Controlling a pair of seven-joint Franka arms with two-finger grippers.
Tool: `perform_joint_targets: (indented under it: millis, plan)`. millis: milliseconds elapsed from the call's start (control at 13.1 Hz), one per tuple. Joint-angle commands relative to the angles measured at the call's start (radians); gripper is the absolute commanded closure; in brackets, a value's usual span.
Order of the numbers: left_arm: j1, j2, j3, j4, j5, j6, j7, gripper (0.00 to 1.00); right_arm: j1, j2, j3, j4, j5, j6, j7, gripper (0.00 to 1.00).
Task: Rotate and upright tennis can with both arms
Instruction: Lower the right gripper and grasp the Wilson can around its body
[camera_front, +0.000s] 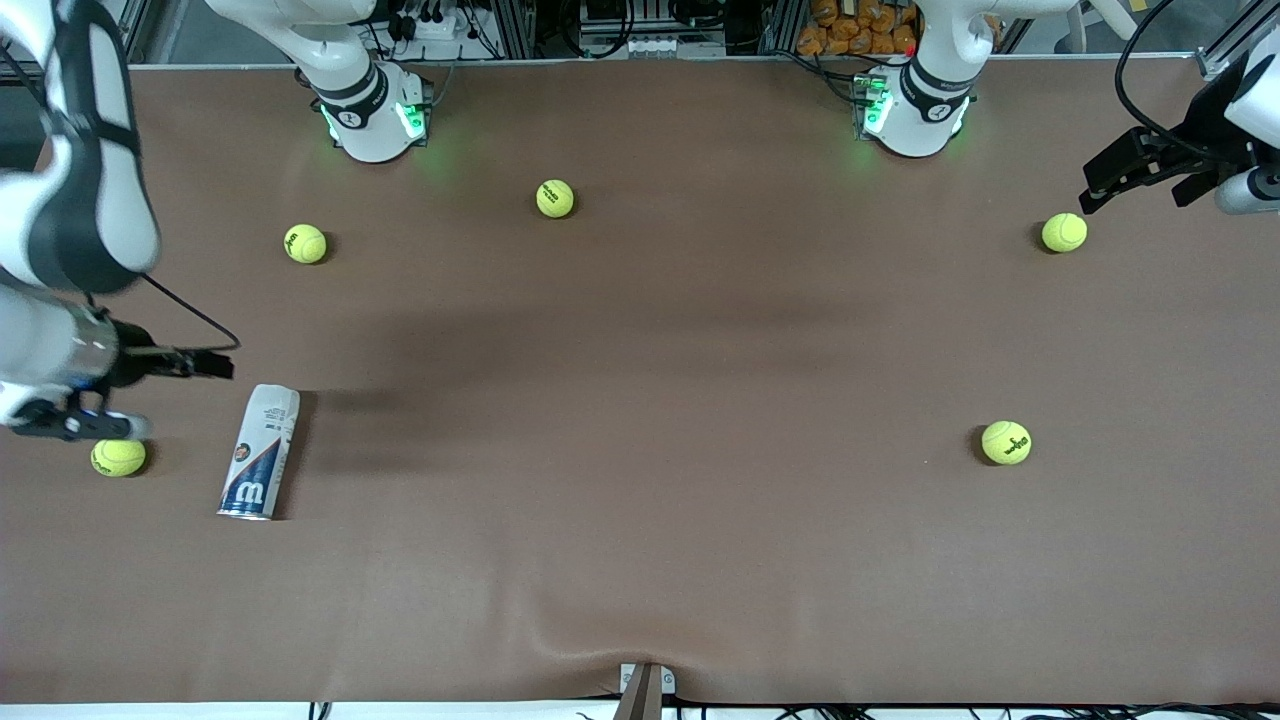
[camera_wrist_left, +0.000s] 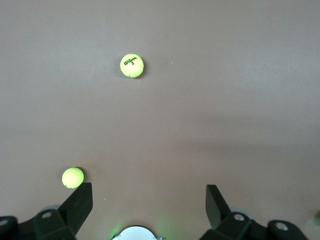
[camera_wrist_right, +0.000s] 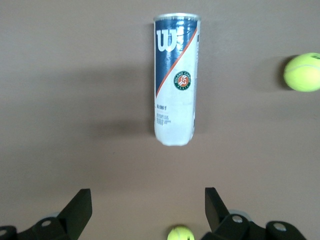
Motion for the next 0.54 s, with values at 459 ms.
perform_joint_targets:
  millis: [459]
  plan:
    - [-0.002,0.001,-0.006,0.007,0.018,-0.024,0.020,0.00,-0.052,0.290,0.010,-0.024,0.001,0.366,-0.223,0.00]
